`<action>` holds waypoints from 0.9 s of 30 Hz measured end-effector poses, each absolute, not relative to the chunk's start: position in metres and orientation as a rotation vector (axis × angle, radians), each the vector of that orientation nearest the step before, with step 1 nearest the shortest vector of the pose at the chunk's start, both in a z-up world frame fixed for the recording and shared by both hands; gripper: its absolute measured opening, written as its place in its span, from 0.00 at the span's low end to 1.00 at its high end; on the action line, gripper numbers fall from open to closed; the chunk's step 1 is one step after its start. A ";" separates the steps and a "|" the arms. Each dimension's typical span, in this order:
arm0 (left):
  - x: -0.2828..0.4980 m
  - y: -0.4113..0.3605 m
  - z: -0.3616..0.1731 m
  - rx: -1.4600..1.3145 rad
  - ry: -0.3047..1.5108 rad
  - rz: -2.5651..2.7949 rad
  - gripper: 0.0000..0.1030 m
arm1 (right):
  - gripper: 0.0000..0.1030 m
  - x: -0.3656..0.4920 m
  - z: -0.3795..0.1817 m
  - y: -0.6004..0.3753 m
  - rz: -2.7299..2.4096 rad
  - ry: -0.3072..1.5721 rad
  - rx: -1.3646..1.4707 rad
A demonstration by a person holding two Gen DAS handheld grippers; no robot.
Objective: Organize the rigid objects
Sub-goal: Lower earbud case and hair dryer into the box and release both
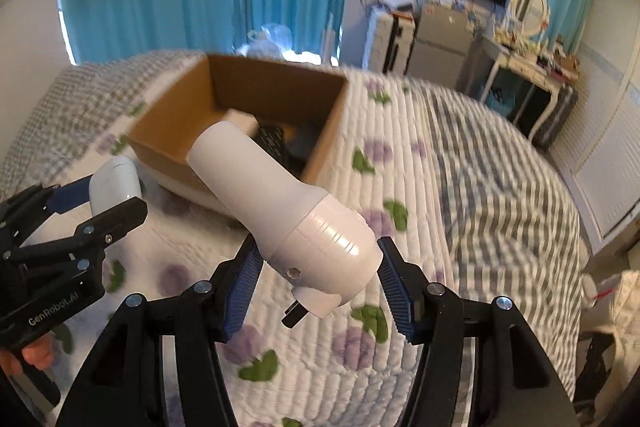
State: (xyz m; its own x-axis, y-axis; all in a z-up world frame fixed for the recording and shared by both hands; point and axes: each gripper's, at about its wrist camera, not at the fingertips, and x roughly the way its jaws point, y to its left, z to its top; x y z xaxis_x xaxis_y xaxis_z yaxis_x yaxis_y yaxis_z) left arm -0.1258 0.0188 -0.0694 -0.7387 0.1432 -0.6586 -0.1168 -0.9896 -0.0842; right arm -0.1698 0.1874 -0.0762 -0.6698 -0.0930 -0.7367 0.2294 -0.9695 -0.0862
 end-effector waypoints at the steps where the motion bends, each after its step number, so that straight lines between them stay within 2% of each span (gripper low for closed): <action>1: -0.127 0.014 -0.063 -1.055 -0.057 2.812 0.57 | 0.56 -0.169 -0.068 0.182 -2.707 0.263 1.153; 7: -0.148 -0.009 -0.028 -0.997 -0.013 2.861 0.57 | 0.56 -0.186 -0.027 0.154 -2.704 0.297 1.018; 11: -0.178 -0.012 -0.025 -1.004 -0.014 2.854 0.57 | 0.56 -0.215 -0.019 0.142 -2.702 0.297 0.983; 19: -0.248 0.001 -0.068 -1.115 0.029 2.811 0.57 | 0.56 -0.283 -0.045 0.131 -2.678 0.255 1.007; 27: -0.272 0.010 -0.111 -1.149 0.029 2.772 0.59 | 0.56 -0.330 -0.077 0.132 -2.643 0.221 1.045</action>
State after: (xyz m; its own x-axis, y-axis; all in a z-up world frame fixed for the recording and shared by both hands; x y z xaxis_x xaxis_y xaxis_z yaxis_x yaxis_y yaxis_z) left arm -0.2723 0.0103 -0.1112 -0.6981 0.1224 -0.7055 -0.1373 -0.9899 -0.0359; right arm -0.3295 0.1323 -0.0771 -0.6949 -0.2101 -0.6877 0.3216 -0.9462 -0.0358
